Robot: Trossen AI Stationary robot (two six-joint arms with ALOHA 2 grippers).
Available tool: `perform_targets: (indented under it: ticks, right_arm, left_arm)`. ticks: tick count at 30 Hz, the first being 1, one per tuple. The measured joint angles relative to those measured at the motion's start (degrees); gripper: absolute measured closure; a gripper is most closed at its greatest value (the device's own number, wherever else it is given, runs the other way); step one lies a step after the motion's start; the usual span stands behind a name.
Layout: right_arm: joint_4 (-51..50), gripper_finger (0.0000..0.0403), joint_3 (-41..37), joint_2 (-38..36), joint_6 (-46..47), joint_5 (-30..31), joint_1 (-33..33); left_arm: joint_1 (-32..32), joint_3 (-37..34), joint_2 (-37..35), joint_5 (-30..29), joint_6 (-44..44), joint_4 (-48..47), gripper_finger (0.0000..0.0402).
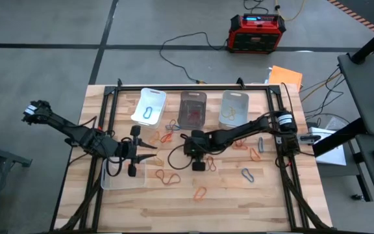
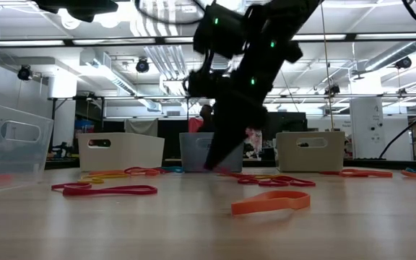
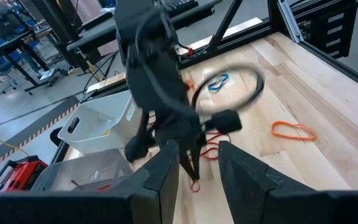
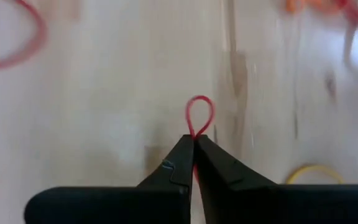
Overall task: Sort rubber bands into baskets
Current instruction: Put the red rubber band into the black bin
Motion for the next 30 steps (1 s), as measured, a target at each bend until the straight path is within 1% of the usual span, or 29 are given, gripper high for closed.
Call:
perform_targets:
  ticks: [10,15,21,30]
  right_arm:
    - [4.2,0.0394,0.1,-5.7,-2.6,0.3,1.3]
    - [8.4,0.0394,0.1,-6.9,-4.2,0.3,2.4]
    - [11.8,0.0394,0.1,-8.1,-4.9,0.3,3.2]
    - [23.7,0.0394,-1.2,-8.2,-7.9,0.3,4.8]
  left_arm:
    - [0.0,0.0,0.0,-0.2,0.0,0.5,0.0304]
    - [0.0,0.0,0.0,-4.3,-0.3,0.5,0.0304]
    - [0.0,0.2,0.0,-5.5,-0.5,0.4,0.0304]
    - [0.0,2.6,-0.2,-5.5,-0.5,-0.5,0.0304]
